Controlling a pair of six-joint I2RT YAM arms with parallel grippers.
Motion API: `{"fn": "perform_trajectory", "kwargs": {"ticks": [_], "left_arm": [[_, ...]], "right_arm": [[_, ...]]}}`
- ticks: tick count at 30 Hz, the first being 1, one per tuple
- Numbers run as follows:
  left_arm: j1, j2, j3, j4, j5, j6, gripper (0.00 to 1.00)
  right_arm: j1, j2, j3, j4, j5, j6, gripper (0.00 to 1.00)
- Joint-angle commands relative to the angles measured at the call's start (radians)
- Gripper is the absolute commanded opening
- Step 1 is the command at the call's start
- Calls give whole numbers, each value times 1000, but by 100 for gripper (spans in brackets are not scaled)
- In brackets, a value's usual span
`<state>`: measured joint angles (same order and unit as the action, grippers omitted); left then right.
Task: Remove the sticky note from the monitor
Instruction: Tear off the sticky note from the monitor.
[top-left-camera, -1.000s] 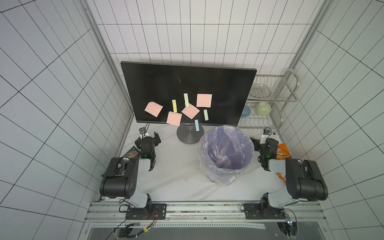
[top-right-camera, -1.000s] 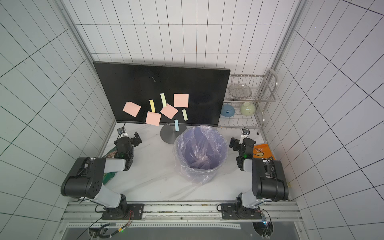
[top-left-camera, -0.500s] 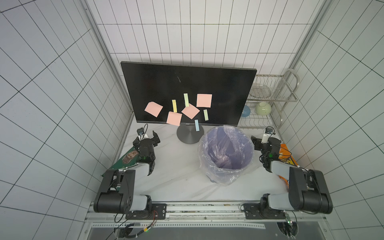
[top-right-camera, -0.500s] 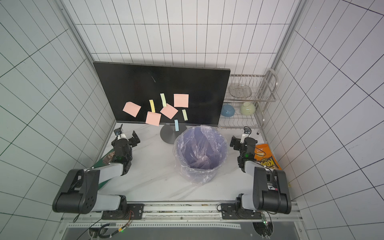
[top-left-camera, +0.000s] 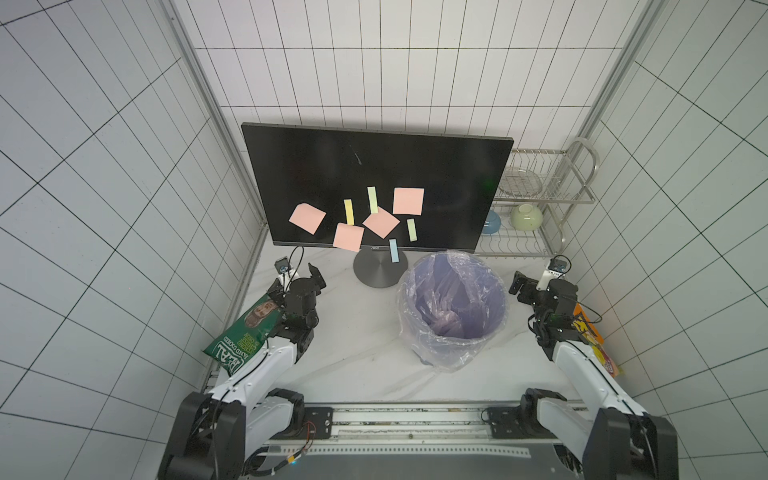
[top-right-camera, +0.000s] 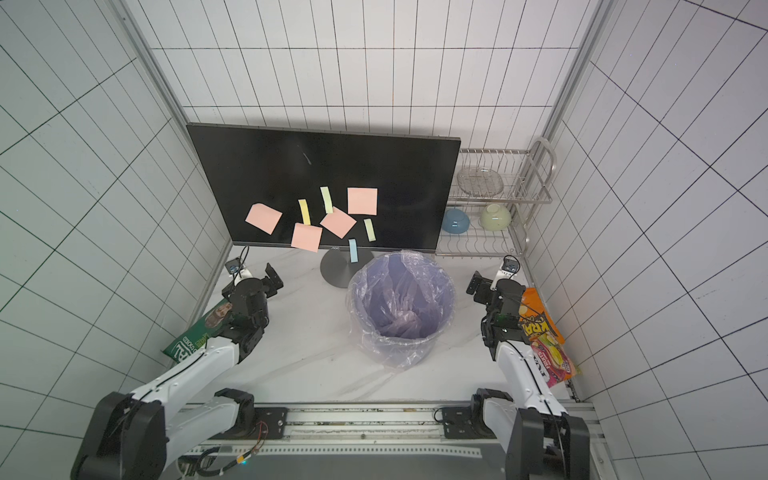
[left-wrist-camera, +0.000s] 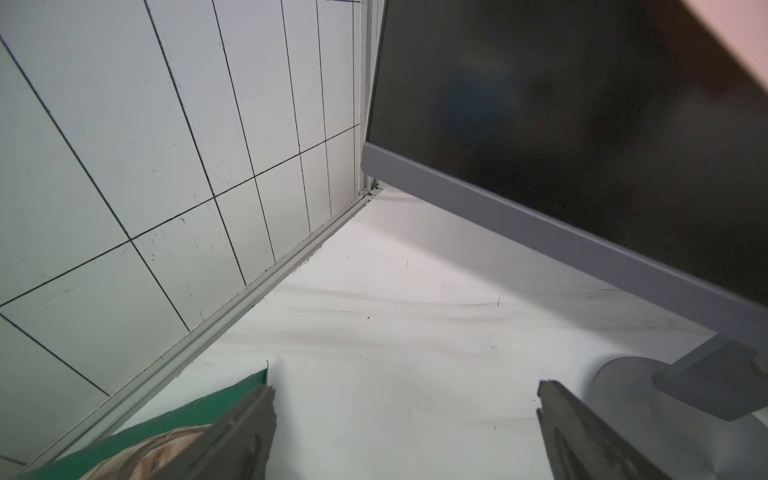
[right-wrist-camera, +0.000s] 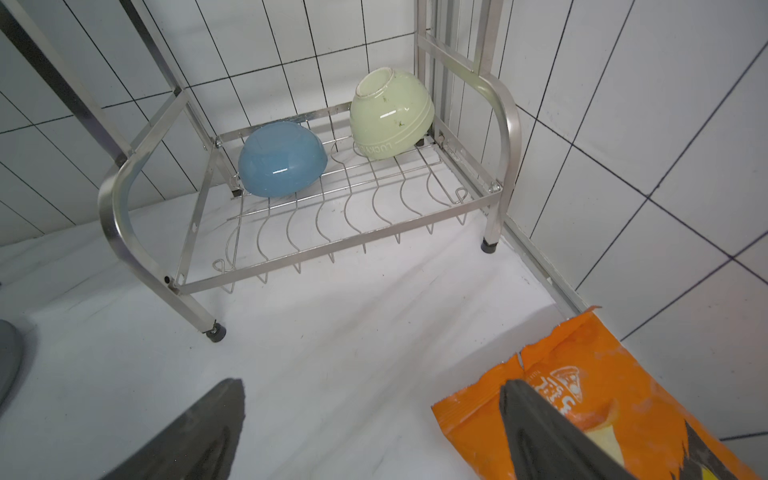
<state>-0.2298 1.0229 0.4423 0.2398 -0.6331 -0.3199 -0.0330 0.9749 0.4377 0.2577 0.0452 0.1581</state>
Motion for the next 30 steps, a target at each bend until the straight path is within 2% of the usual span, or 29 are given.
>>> {"fn": "perform_trajectory", "kwargs": {"ticks": [1, 5, 9, 13, 18, 22, 30], "left_arm": [[-22, -111, 34, -192, -24, -87, 99], [-22, -230, 71, -278, 120, -130, 98], [-22, -253, 174, -364, 276, -174, 99], [-22, -219, 317, -436, 501, -215, 99], [-39, -97, 449, -432, 764, -276, 99], [-120, -19, 540, -418, 809, -296, 98], [-249, 135, 629, -259, 786, -410, 98]], "right_arm": [[1, -65, 75, -164, -12, 12, 99], [1, -115, 147, -265, -81, 34, 99], [11, -129, 240, -345, -193, 43, 99], [68, -143, 348, -449, -267, 13, 99], [148, -117, 477, -567, -350, -20, 99], [199, -82, 541, -592, -407, 9, 99], [335, -34, 587, -538, -385, 83, 99]]}}
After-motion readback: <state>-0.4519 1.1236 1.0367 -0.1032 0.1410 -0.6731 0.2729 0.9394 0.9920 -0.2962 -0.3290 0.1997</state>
